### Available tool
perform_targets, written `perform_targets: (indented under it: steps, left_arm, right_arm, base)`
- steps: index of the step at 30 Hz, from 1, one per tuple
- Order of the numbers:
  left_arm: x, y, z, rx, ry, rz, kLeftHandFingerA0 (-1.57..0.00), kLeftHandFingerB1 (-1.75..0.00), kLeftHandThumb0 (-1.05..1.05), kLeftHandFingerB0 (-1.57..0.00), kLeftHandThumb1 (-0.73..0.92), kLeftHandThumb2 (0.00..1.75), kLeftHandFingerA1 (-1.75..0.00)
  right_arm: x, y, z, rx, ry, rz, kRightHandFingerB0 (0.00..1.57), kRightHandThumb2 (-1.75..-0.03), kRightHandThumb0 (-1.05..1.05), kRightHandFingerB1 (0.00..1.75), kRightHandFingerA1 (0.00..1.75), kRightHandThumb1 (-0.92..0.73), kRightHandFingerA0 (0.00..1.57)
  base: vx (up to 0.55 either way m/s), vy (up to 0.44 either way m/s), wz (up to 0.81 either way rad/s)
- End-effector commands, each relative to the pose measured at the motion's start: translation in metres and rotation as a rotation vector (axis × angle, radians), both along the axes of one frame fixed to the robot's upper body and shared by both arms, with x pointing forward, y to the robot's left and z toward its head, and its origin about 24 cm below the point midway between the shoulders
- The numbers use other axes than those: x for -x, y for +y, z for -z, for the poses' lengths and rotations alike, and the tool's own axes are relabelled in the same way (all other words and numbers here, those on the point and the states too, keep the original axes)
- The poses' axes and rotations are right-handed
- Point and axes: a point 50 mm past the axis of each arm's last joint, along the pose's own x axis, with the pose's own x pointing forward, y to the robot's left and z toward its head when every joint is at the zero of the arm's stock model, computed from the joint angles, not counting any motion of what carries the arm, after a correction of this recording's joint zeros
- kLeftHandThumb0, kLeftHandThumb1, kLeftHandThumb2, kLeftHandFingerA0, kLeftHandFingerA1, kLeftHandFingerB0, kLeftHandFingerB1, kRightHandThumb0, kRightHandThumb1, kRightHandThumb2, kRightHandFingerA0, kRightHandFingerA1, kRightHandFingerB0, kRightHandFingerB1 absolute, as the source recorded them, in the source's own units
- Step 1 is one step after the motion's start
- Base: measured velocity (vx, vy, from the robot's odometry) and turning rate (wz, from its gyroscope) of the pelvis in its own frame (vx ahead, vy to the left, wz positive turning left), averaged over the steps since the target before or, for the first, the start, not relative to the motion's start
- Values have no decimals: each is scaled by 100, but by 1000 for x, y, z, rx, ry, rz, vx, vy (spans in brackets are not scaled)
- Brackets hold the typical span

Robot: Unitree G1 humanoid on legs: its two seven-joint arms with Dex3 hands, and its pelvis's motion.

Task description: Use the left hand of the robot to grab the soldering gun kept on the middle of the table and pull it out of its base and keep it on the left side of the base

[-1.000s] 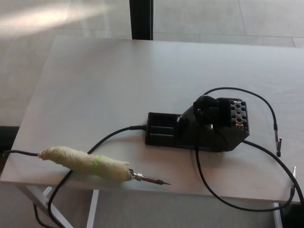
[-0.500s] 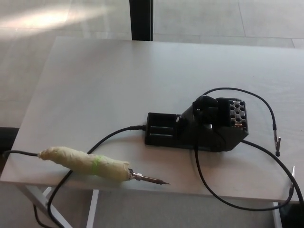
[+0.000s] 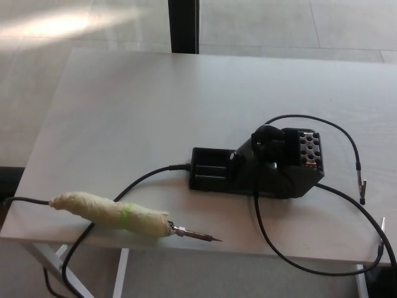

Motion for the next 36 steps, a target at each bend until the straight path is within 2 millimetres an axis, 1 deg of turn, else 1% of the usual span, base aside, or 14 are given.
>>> perform_targets:
  steps: [1, 6, 7, 11, 12, 17, 18, 19, 26, 28, 29, 32, 33, 36]
  left_arm:
    - [0, 9, -5, -32, 4, -21, -75, -55, -58, -71, 64, 58, -61]
    - [-2, 8, -7, -31, -6, -7, -74, -55, -60, -73, 63, 58, -61]
    - [-2, 8, -8, -23, -18, -15, -74, -55, -59, -72, 63, 58, -61]
    - [2, 8, -7, 11, -65, -85, -73, -56, -58, -68, 64, 58, -62]
    - [0, 8, -8, 13, -74, -80, -73, -55, -58, -66, 64, 58, -60]
    - [-7, 8, -9, 26, -113, -97, -75, -54, -60, -67, 65, 59, -60]
    - [-9, 8, -9, 41, -150, -128, -72, -57, -57, -67, 64, 58, -62]
    - [-10, 8, -10, 48, -163, -132, -71, -55, -57, -67, 65, 58, -60]
    - [-49, 11, -34, 159, -727, -347, -86, -55, -68, -78, 53, 58, -61]
    - [-55, 11, -40, 162, -792, -340, -86, -55, -68, -78, 53, 58, -61]
    - [-71, 12, -53, 186, -928, -336, -84, -48, -63, -76, 61, 59, -50]
    - [-84, 13, -63, 238, -1067, -337, -80, -50, -66, -74, 58, 58, -51]
    - [-85, 12, -63, 241, -1070, -334, -76, -50, -67, -69, 58, 58, -52]
    - [-82, 9, -58, 229, -1030, -321, -72, -52, -69, -63, 58, 58, -56]
  right_arm:
    - [3, -5, -4, 6, 1, 9, 0, -129, -94, 86, 125, -42, 107]
    - [5, -5, -4, 3, 12, 12, 0, -124, -98, 144, 133, -37, 101]
    - [5, -5, -3, -1, 10, 17, 5, -129, -89, 87, 126, -40, 111]
    - [8, -4, -2, 4, 28, 12, 3, -131, -92, 87, 127, -42, 112]
    - [7, -4, -2, 3, 26, 13, 0, -130, -94, 145, 134, -33, 102]
    - [7, -4, -1, -10, 31, 18, 14, -128, -97, 99, 125, -32, 111]
    - [7, -3, 0, -16, 32, 26, 0, -131, -93, 146, 128, -29, 112]
    - [7, -3, 0, -20, 34, 31, 17, -128, -97, 102, 124, -29, 113]
    - [6, -3, 1, -13, 44, 19, 4, -130, -86, 84, 124, -39, 111]
    - [6, -2, 2, -11, 47, 26, 4, -130, -86, 84, 124, -39, 111]
    - [6, -2, 1, 10, 42, 25, 0, -133, -93, 137, 139, -34, 95]
    - [7, -1, 2, 9, -25, 92, 0, -126, -62, 76, 148, -43, 142]
    - [7, -1, 2, 10, -42, 97, 0, -128, -105, 84, 138, -40, 98]
    - [7, -2, 1, 10, -89, 129, 0, -132, -105, 74, 142, -46, 100]
  base:
    - [0, 0, 0]
    - [0, 0, 0]
    - [0, 0, 0]
    - [0, 0, 0]
    - [0, 0, 0]
    - [0, 0, 0]
    - [0, 0, 0]
    - [0, 0, 0]
    - [0, 0, 0]
    - [0, 0, 0]
    - [0, 0, 0]
    - [0, 0, 0]
    - [0, 0, 0]
    - [0, 0, 0]
